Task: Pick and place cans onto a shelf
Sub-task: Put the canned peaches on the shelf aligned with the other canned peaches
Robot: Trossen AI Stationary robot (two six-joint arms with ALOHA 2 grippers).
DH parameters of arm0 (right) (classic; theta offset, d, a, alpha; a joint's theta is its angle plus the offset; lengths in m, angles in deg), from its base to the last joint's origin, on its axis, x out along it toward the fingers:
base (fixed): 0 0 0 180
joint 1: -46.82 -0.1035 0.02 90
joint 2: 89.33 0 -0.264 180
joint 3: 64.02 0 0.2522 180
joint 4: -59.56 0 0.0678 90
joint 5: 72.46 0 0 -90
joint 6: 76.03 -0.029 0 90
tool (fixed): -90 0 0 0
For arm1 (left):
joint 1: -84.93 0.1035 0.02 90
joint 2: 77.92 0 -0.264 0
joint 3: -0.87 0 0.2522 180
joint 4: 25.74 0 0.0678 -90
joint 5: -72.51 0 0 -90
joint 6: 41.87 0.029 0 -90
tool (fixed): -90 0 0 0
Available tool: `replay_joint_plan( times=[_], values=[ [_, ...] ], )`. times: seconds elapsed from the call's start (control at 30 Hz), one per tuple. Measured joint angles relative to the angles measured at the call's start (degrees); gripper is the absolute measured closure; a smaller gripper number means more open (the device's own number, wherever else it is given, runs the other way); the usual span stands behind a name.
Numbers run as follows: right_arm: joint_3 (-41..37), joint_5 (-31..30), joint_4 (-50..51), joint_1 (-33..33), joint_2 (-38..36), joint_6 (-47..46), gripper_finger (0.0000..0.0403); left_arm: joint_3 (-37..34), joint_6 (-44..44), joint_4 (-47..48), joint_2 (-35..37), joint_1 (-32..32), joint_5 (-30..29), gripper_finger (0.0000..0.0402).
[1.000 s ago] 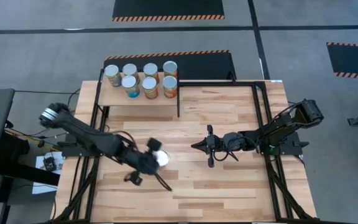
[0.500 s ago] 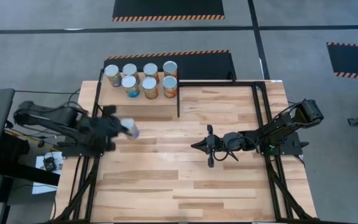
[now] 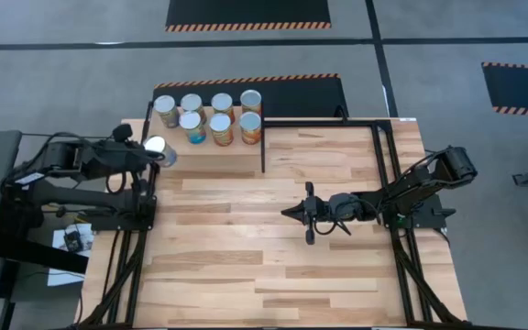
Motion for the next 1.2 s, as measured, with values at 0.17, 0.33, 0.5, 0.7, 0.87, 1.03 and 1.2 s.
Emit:
replay_joint_plan(
  times=[0.17,0.33,0.5,0.7,0.87,1.03,1.2],
  values=[
    [0.0,0.0,0.0,0.0,0.0,-0.3,0.039,0.4,5.1,-0.1,-1.1,4.3,0.4,0.0401],
    [0.0,0.0,-0.3,-0.2,0.0,-0.3,0.039,0.4,9.9,-2.9,-4.6,9.1,2.5,0.0401],
    [0.0,0.0,-0.3,-0.2,0.0,-0.3,0.039,0.4,13.0,-7.7,-6.7,15.7,9.6,0.0401],
    [0.0,0.1,-0.2,-1.1,0.0,0.0,0.039,0.4,16.2,-8.7,-6.8,24.6,12.4,0.0401],
    [0.0,0.1,-0.2,-1.2,0.0,0.3,0.039,-1.5,20.0,-11.4,-7.2,31.7,16.8,0.0401],
    [0.0,0.1,-0.2,-1.2,0.0,0.3,0.039,-5.2,23.2,-15.9,-8.7,39.0,20.5,0.0401],
    [0.0,0.1,-0.2,-1.2,0.0,0.2,0.0391,-6.0,25.2,-17.8,-9.7,45.1,24.1,0.0401]
  ],
)
